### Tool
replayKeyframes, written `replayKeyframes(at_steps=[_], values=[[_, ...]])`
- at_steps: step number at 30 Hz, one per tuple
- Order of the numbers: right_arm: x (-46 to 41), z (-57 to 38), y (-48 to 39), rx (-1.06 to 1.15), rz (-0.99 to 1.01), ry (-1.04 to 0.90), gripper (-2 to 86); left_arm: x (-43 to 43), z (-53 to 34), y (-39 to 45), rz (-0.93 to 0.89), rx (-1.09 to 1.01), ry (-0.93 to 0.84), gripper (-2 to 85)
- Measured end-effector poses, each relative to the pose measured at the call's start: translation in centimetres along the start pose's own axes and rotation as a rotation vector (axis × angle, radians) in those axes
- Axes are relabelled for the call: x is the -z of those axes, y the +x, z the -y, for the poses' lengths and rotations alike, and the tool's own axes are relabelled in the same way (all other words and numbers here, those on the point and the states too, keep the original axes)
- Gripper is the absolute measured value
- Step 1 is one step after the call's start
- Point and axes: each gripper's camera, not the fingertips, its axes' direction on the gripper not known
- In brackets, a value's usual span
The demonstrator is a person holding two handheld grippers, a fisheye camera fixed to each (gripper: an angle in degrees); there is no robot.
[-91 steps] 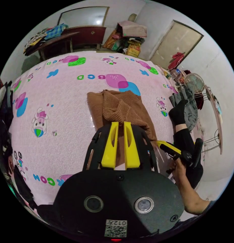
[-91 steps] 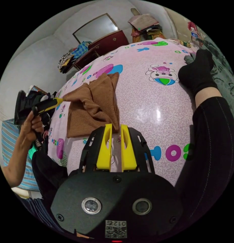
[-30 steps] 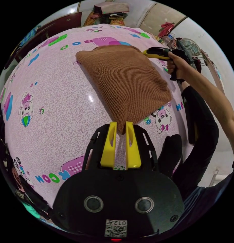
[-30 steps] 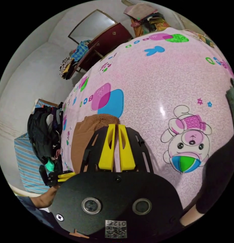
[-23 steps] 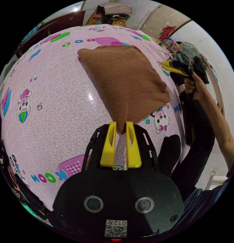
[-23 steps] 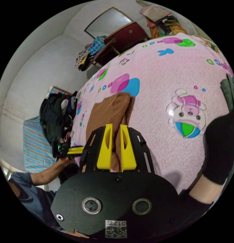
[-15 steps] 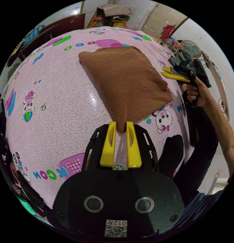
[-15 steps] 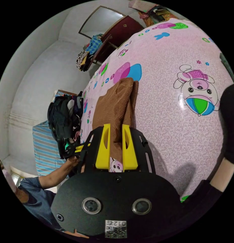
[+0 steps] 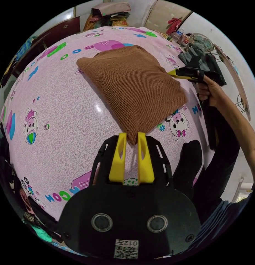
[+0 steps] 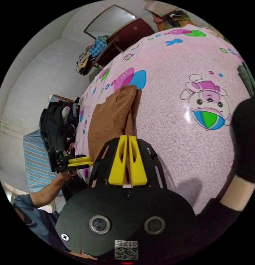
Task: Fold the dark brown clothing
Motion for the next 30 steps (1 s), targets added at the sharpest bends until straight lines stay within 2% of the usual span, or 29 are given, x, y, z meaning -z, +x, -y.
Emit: replayKeyframes(at_steps=[3, 9, 16, 21, 25, 28, 30], values=[[1.1, -1.5, 0.4, 0.003, 0.077, -0.007, 5.7, 0.7, -0.9, -0.3, -0.002, 0.006, 0.024, 6.2], [0.1, -3.2, -0.7, 0.087, 0.099, -0.052, 6.6, 1.9, -2.9, 0.1, 0.054, -0.030, 0.100, 6.8], [-1.8, -3.7, 0.2, -0.001, 0.023, -0.057, 0.1, 0.7, -2.0, 0.9, 0.199, -0.123, 0.040, 7.4], [-1.1, -5.1, 0.7, -0.028, 0.018, -0.034, 1.5, 1.2, -2.8, -1.6, 0.135, -0.081, 0.036, 6.9], [-1.4, -6.7, 0.8, -0.047, 0.054, -0.102, 8.0, 2.3, -3.5, -5.3, -0.005, 0.030, 0.076, 6.6], [-2.0, -7.1, 0.8, -0.056, 0.073, -0.097, 8.1, 2.5, -3.2, -8.1, -0.143, 0.127, 0.106, 6.2], [-2.5, -6.9, 0.9, -0.068, 0.077, -0.094, 8.1, 2.5, -2.5, -9.3, -0.173, 0.146, 0.109, 5.7]])
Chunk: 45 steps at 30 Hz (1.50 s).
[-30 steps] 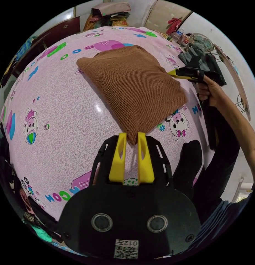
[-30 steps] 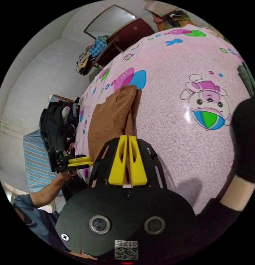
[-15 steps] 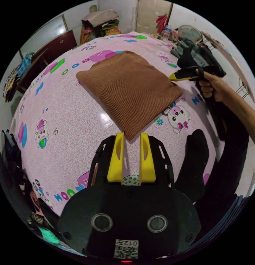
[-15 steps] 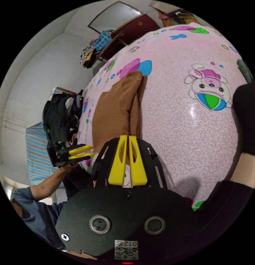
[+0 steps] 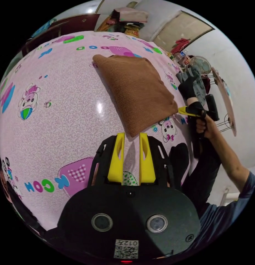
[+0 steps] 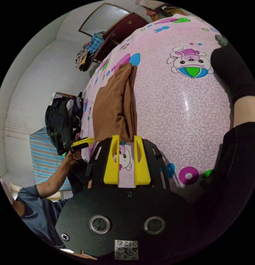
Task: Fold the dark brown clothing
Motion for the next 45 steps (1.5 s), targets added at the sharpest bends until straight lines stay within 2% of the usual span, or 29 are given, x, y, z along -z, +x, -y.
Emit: replayKeyframes(at_steps=[4, 10, 17, 21, 27, 30, 36, 41, 45], values=[[-1.8, 0.7, -0.4, 0.014, -0.045, -0.056, 3.6, -1.1, 1.5, -1.0, 0.026, -0.009, -0.074, 4.5], [-2.4, 0.0, -0.5, 0.008, -0.057, -0.029, 0.8, -0.7, 3.2, -2.7, 0.051, -0.076, -0.117, 1.5], [-3.3, 0.3, -1.4, 0.028, -0.089, -0.063, 0.3, 1.1, 4.5, -5.1, 0.063, -0.152, -0.142, 0.2], [-4.4, -0.1, -2.3, 0.054, -0.099, -0.157, 0.7, 1.8, 5.0, -6.2, 0.066, -0.216, -0.204, 0.2], [-5.2, 0.1, -2.9, 0.051, -0.088, -0.222, 4.4, 2.6, 5.9, -9.1, -0.018, -0.231, -0.269, 0.9], [-4.2, 1.2, -2.8, 0.045, -0.103, -0.197, 8.4, 4.3, 7.0, -12.5, -0.068, -0.129, -0.210, 2.6], [-0.8, 5.0, -2.0, 0.034, -0.017, -0.044, 10.9, 8.0, 10.4, -18.9, -0.177, 0.064, -0.043, 4.6], [-0.6, 9.2, -1.3, 0.028, 0.040, -0.012, 11.9, 9.0, 14.7, -21.8, -0.241, 0.138, 0.050, 6.3], [-1.5, 12.6, -0.4, -0.021, 0.134, 0.013, 12.4, 8.4, 18.6, -22.9, -0.280, 0.158, 0.042, 8.3]])
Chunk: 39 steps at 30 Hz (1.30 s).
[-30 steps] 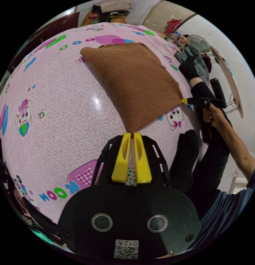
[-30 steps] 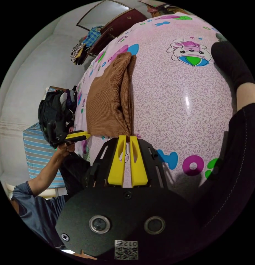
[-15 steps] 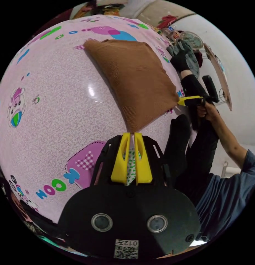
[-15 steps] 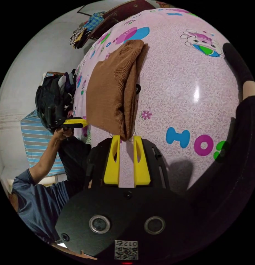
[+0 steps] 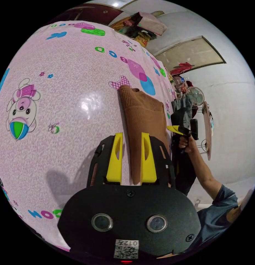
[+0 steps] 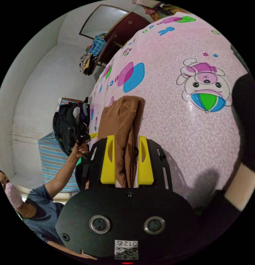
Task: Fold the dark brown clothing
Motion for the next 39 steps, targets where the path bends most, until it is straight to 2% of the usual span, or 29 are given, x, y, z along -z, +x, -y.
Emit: replayKeyframes(at_steps=[6, 12, 18, 23, 31, 39], values=[[-1.1, 3.1, 0.7, -0.032, 0.042, 0.015, 12.3, -0.8, 5.0, -1.0, -0.021, 0.041, -0.016, 9.8], [-1.4, 5.2, 0.1, -0.004, 0.098, 0.015, 11.4, -1.0, 8.5, -1.3, -0.060, -0.005, -0.035, 10.7], [-0.2, 4.8, -0.7, 0.057, 0.137, -0.024, 12.5, -0.1, 8.8, -1.8, -0.198, -0.096, -0.095, 12.0], [0.7, 3.9, -2.0, 0.096, 0.129, -0.026, 12.8, 0.1, 9.2, -1.6, -0.268, -0.051, -0.008, 13.2], [1.7, 2.0, -4.3, 0.130, 0.131, -0.024, 8.9, -2.6, 10.7, 2.5, -0.186, -0.072, -0.024, 11.0], [4.7, -2.4, -7.5, 0.198, 0.087, -0.006, 4.8, -3.7, 8.4, 7.6, -0.128, -0.159, -0.012, 6.9]])
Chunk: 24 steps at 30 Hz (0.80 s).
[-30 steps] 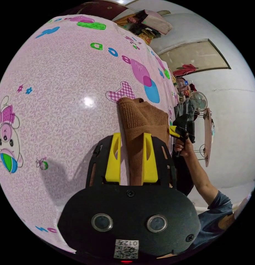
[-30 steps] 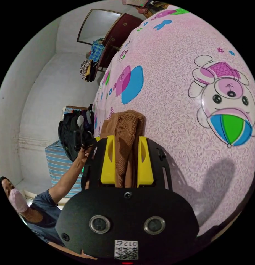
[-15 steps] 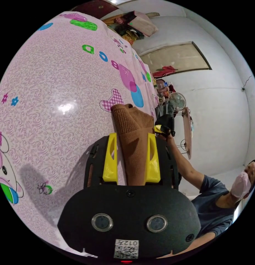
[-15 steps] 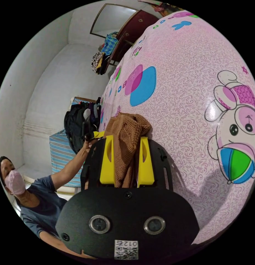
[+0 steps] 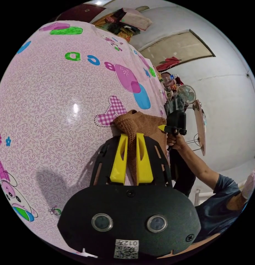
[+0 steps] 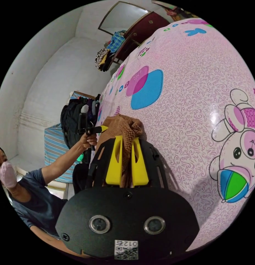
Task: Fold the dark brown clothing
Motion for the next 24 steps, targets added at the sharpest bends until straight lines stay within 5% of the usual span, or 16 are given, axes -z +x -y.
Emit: replayKeyframes(at_steps=[9, 24], values=[[5.8, -7.5, -8.7, 0.089, 0.012, 0.098, 3.9, 0.1, -4.6, 9.3, 0.010, -0.089, 0.081, 5.9], [22.1, -28.3, -28.4, 0.326, -0.087, 0.364, 3.8, -1.4, -17.8, 36.7, 0.125, -0.457, 0.236, 4.8]])
